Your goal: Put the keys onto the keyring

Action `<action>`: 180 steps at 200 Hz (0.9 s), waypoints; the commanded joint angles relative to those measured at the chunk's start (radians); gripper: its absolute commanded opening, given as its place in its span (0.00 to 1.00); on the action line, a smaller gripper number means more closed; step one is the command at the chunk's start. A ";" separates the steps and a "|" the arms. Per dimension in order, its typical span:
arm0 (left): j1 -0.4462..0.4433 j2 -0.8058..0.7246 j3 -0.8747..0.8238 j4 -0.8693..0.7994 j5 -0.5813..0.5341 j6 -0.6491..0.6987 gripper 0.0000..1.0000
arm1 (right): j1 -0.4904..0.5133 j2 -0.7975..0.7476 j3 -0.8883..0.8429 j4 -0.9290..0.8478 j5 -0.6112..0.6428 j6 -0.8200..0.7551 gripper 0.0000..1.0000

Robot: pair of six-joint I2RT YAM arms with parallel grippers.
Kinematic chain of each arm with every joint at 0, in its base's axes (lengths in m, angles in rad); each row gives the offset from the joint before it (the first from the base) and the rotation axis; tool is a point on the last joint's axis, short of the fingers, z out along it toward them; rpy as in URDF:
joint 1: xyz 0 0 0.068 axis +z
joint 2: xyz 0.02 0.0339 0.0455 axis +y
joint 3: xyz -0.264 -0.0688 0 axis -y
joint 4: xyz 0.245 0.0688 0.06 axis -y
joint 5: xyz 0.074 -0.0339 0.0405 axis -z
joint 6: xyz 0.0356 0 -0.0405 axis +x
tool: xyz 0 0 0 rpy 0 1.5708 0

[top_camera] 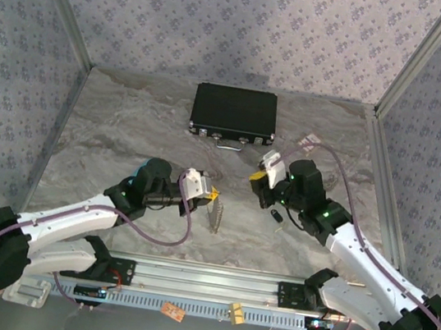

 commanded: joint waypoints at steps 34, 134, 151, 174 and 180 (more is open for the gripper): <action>-0.005 -0.011 0.051 -0.032 -0.038 -0.079 0.00 | -0.073 0.126 0.116 -0.489 0.360 0.474 0.17; -0.005 -0.016 0.048 -0.025 -0.017 -0.074 0.00 | -0.070 0.442 0.104 -0.570 0.304 0.586 0.34; -0.004 -0.018 0.046 -0.020 -0.009 -0.068 0.00 | -0.060 0.482 0.111 -0.598 0.328 0.586 0.36; -0.006 -0.019 0.040 -0.011 0.016 -0.061 0.00 | -0.054 0.512 0.092 -0.599 0.351 0.609 0.36; -0.005 -0.021 0.039 -0.010 0.021 -0.061 0.00 | -0.054 0.516 0.085 -0.593 0.351 0.613 0.36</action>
